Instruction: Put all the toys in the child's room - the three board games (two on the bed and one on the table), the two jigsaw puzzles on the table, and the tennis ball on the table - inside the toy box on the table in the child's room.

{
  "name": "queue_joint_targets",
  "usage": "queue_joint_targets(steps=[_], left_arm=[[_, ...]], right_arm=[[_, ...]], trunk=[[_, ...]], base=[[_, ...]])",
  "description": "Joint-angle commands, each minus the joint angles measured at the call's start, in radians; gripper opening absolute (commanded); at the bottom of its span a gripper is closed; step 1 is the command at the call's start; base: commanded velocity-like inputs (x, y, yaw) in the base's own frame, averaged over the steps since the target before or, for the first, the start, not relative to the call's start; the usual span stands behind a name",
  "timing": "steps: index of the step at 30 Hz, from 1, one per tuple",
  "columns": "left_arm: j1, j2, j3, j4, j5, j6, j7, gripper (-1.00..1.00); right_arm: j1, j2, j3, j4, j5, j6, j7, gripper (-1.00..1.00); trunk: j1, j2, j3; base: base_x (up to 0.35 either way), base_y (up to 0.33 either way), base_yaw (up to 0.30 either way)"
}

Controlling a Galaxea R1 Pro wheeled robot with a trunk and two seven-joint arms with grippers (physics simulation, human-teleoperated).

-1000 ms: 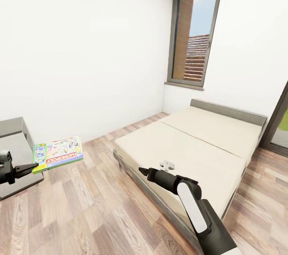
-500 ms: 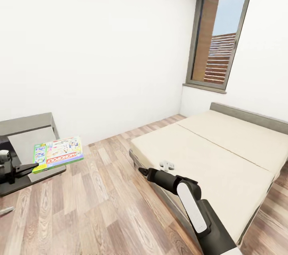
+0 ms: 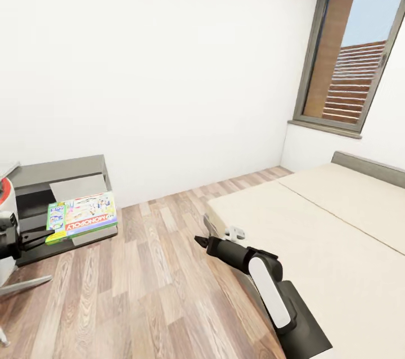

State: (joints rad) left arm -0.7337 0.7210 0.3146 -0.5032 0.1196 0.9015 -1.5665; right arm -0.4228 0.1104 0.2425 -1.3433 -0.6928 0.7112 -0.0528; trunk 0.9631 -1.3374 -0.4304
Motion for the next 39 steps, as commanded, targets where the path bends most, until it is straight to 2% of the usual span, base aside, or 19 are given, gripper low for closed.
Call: queue_joint_targets(steps=[1,7,16,29,34,35,38,39], left_arm=[[-0.001,0.0,0.001,0.0,0.001,0.01,-0.004,-1.0],[-0.001,-0.001,0.002,0.0,0.001,0.011,-0.004,-1.0],[-0.001,-0.001,0.003,0.0,0.002,0.012,-0.004,-1.0],[-0.001,-0.009,-0.005,-0.001,0.001,0.013,-0.004,-1.0],[-0.001,-0.044,-0.087,-0.007,-0.002,0.014,-0.004,-1.0],[-0.001,-0.052,-0.099,-0.01,-0.002,0.014,0.011,-1.0],[-0.001,-0.085,-0.115,-0.035,-0.002,0.015,0.106,-1.0],[-0.001,-0.105,-0.118,-0.05,-0.002,0.016,0.162,-1.0]], right_arm=[[-0.001,0.0,0.0,-0.001,-0.007,0.004,-0.006,1.0],[-0.001,-0.001,0.0,-0.005,-0.006,0.004,-0.006,1.0],[-0.001,-0.004,-0.001,-0.003,-0.007,0.004,-0.006,1.0],[-0.001,-0.005,-0.002,0.003,-0.006,0.003,-0.006,1.0],[-0.002,-0.014,-0.012,0.005,-0.005,0.002,-0.006,1.0],[-0.002,-0.019,-0.016,0.005,-0.005,0.002,-0.006,1.0],[-0.002,-0.051,-0.041,0.007,-0.008,-0.001,-0.005,1.0],[-0.002,-0.063,-0.055,0.007,-0.008,-0.009,-0.005,1.0]], trunk=[[0.001,-0.001,-0.001],[0.001,-0.001,-0.001],[0.001,-0.001,-0.001],[-0.049,0.09,0.04],[-0.068,0.125,0.055],[-0.072,0.132,0.058],[-0.084,0.153,0.068],[-0.088,0.16,0.071]], base=[[0.32,0.0,0.292],[0.304,0.0,0.292],[0.039,0.0,0.292],[0.001,0.0,0.292],[0.0,0.0,0.292],[0.0,0.0,0.292],[0.0,0.0,0.292],[0.0,0.0,0.293]])
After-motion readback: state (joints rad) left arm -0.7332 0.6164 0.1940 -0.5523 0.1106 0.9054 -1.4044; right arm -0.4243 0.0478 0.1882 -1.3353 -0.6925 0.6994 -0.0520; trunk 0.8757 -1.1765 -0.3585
